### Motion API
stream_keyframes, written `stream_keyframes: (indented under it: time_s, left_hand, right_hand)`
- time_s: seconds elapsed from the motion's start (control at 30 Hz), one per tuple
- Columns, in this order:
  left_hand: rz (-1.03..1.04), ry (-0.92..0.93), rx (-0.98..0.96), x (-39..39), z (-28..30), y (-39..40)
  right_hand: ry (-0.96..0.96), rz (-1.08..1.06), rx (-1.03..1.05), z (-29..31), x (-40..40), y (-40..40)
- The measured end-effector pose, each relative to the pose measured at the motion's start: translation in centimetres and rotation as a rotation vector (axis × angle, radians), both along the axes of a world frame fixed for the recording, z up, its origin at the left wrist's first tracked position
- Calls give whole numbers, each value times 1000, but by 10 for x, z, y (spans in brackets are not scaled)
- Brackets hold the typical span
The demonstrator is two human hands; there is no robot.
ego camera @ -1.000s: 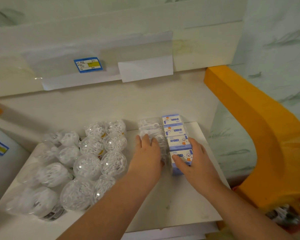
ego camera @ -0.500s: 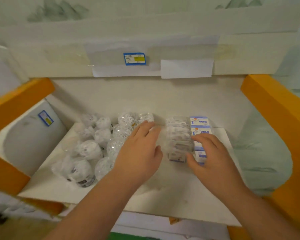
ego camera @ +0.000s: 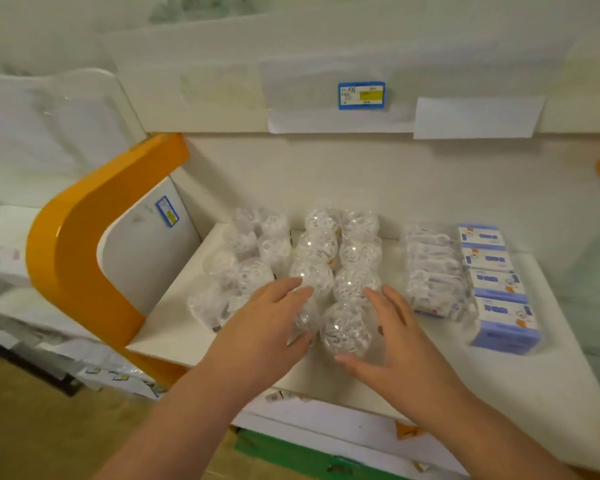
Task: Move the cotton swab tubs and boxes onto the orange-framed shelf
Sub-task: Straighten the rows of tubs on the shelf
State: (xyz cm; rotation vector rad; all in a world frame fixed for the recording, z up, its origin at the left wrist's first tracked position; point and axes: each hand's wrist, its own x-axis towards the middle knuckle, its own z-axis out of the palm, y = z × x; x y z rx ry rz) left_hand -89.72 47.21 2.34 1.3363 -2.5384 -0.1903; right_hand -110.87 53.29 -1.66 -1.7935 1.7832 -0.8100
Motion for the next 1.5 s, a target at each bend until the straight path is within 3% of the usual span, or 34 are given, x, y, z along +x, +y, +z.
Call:
stream_keyframes:
  time_s: [0.2,0.33,0.7,0.8,0.97,1.2,1.5]
  left_hand:
    - [-50,107,15,8,-9,-6]
    - [-91,190,28,24,-5,-8]
    - [-37,372,-86,106,1,-63]
    - [-29,348,-76,113,-1,-76]
    - [-16,295,-29,106,-5,-102]
    - [-7,103,48,91,0,-145]
    - [15,43,-20,90,1,-149]
  right_hand:
    - [-31,-29,-20,-3,6,0]
    - [1,-169,-90,7,14,2]
    - [302,-306,-243,53,69,-15]
    - [339,-216,-241,60,96,-44]
    - [468,34,55,79,133,-109]
    - [687,100,313,94,156,-159]
    - [523,216,221,76,148,-164]
